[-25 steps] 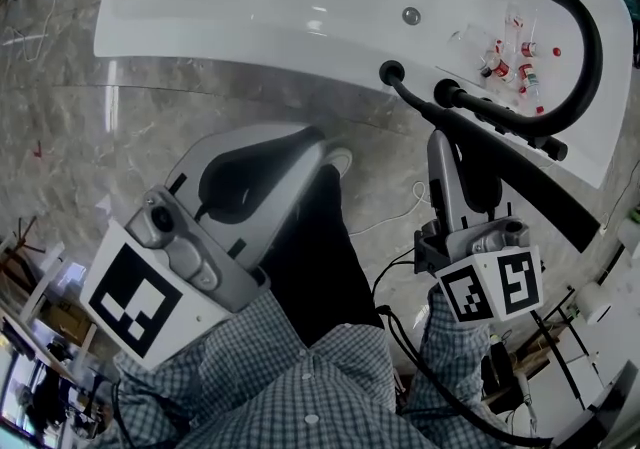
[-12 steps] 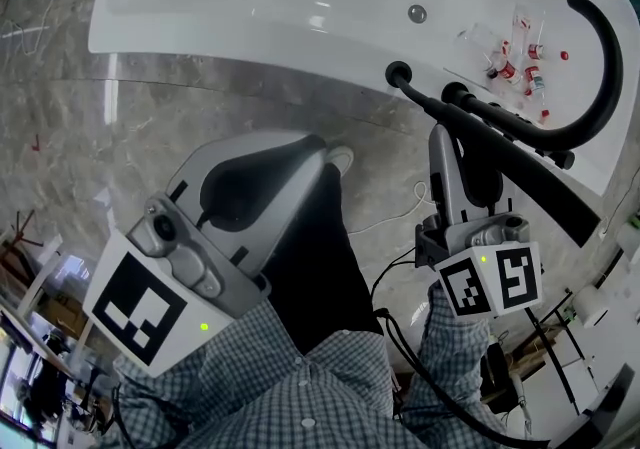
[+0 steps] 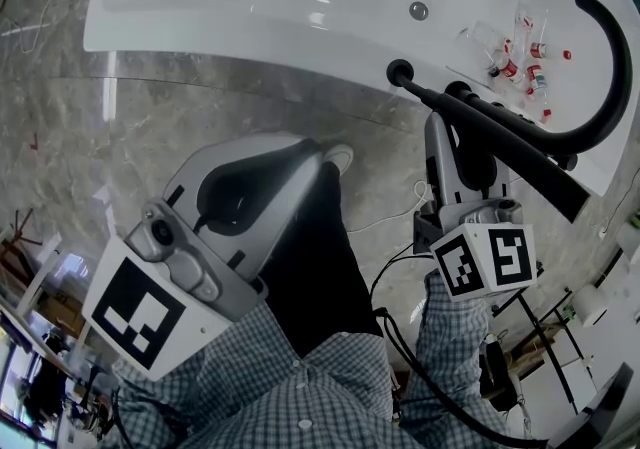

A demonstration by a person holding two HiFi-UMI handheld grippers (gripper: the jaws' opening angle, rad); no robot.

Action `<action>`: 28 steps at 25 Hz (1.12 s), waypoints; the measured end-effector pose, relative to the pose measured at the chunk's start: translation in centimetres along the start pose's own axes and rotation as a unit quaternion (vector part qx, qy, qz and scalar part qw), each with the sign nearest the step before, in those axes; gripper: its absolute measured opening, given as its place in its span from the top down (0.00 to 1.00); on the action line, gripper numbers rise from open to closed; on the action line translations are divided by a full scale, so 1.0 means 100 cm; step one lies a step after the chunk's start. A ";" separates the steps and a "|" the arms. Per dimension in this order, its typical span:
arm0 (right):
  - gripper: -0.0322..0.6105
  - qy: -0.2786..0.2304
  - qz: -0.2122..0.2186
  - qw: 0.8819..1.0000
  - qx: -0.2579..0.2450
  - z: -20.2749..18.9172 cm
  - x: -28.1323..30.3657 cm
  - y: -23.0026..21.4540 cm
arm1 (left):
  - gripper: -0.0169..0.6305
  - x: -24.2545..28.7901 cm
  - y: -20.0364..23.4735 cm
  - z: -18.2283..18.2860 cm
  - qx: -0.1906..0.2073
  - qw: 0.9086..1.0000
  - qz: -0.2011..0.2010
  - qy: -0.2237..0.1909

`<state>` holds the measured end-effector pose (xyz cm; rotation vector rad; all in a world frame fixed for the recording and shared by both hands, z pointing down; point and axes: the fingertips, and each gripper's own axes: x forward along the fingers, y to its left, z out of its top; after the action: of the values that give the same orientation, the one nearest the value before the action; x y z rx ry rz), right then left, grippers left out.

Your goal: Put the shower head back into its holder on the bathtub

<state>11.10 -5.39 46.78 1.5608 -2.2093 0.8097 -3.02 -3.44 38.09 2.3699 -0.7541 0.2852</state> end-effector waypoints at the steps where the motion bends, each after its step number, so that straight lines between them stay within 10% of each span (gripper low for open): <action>1: 0.76 0.003 -0.001 1.000 -0.002 -0.002 0.002 -0.001 | 0.96 0.000 0.000 0.000 0.001 1.000 0.000 0.000; 28: 0.76 0.061 -0.015 0.997 -0.042 -0.058 0.052 -0.023 | 0.96 -0.004 0.003 -0.018 -0.015 1.000 0.010 0.001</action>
<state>10.98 -6.33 54.88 1.4627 -2.1013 0.7720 -3.57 -2.34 39.47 2.3353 -0.7770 0.2839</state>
